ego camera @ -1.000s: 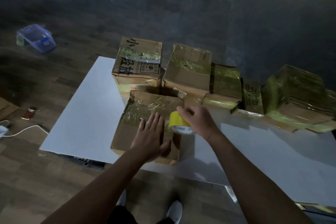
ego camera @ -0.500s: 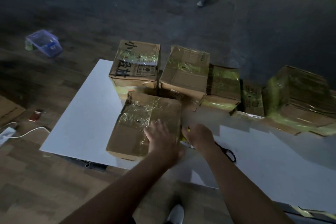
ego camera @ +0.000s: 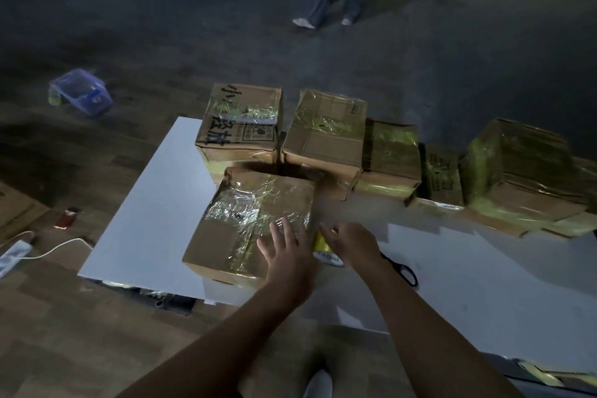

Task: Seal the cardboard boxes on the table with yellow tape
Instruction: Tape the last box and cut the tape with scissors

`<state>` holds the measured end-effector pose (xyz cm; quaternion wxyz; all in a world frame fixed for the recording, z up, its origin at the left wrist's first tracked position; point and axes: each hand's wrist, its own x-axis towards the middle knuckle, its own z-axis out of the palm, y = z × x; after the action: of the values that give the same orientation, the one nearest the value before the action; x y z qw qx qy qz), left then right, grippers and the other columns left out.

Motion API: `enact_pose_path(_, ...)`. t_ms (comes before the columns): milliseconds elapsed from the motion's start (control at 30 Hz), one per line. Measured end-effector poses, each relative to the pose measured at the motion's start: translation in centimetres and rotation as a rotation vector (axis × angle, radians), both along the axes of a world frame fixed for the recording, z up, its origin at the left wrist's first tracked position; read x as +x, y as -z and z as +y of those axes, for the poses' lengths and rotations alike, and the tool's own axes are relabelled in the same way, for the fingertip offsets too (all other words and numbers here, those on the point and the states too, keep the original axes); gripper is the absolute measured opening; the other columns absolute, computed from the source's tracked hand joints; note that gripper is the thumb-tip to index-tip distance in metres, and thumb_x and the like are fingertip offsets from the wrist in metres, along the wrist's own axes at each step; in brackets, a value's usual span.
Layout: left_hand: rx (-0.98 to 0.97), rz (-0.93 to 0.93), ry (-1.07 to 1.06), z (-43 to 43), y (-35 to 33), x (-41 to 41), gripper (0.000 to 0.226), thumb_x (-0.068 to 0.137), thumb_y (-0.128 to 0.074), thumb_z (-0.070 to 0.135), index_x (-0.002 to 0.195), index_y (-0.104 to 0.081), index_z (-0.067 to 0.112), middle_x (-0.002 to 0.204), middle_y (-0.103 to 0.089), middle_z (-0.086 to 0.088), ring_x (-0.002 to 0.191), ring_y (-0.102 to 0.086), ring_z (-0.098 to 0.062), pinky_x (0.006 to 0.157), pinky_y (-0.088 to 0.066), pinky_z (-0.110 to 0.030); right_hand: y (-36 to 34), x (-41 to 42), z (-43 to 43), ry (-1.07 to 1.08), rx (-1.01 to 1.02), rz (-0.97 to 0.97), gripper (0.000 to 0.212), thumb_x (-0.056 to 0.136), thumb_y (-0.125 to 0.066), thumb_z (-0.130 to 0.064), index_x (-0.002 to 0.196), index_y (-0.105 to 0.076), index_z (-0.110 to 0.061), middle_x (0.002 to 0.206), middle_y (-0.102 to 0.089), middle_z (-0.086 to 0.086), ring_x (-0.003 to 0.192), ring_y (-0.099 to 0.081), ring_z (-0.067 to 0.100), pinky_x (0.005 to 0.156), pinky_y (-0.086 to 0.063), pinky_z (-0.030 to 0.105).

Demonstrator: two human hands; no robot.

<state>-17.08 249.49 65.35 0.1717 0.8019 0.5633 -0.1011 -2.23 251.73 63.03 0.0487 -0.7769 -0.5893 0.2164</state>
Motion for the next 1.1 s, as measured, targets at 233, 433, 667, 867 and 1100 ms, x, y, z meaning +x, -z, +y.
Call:
enact_pose_path(233,0.045,0.047,0.067,-0.2,0.8,-3.4,0.085,0.093,-0.051,0.037,0.153,0.008,0.020,0.159,0.015,-0.020,0.145,0.014,-0.045,0.112,-0.001,-0.068,-0.4,-1.0,-0.3,-0.065,-0.045,-0.031,0.058,0.097,-0.034,-0.058,0.091,-0.065,-0.010,0.092,-0.067,0.011,0.091,-0.062,0.028,0.072,-0.042,0.032)
enact_pose_path(433,0.022,0.124,0.204,-0.2,0.9,-4.3,0.113,0.085,-0.069,0.026,0.146,0.026,0.029,0.153,0.024,-0.028,0.135,0.021,-0.059,0.103,0.001,-0.078,0.6,-1.4,-0.8,-0.029,-0.040,-0.015,0.062,0.097,-0.031,-0.059,0.094,-0.067,-0.009,0.092,-0.068,0.011,0.086,-0.063,0.025,0.070,-0.040,0.030)
enact_pose_path(667,0.080,0.155,0.382,0.2,0.4,-5.1,0.078,0.094,-0.058,0.032,0.146,0.000,0.035,0.153,0.020,-0.032,0.132,0.016,-0.066,0.102,-0.006,-0.080,0.0,-1.4,-0.5,-0.023,-0.034,0.011,0.058,0.097,-0.034,-0.057,0.087,-0.064,-0.008,0.081,-0.062,0.008,0.074,-0.053,0.022,0.065,-0.036,0.029)
enact_pose_path(867,0.112,0.023,0.365,1.3,-2.0,-5.2,0.056,0.094,-0.052,0.041,0.141,-0.030,0.020,0.154,-0.014,-0.029,0.136,-0.019,-0.058,0.103,-0.029,-0.066,-1.9,-0.6,0.5,0.063,0.049,0.152,0.053,0.096,-0.040,-0.056,0.062,-0.047,-0.016,0.062,-0.048,0.001,0.069,-0.053,0.024,0.061,-0.034,0.029)
enact_pose_path(1100,0.229,-0.184,0.558,2.2,-2.0,-8.0,0.028,0.078,-0.061,0.026,0.105,-0.059,0.017,0.120,-0.063,-0.016,0.087,-0.068,-0.032,0.056,-0.055,-0.035,-3.9,0.8,1.3,0.061,0.087,0.104,0.043,0.097,-0.044,-0.047,0.078,-0.061,-0.012,0.074,-0.056,0.006,0.073,-0.052,0.023,0.059,-0.032,0.029)
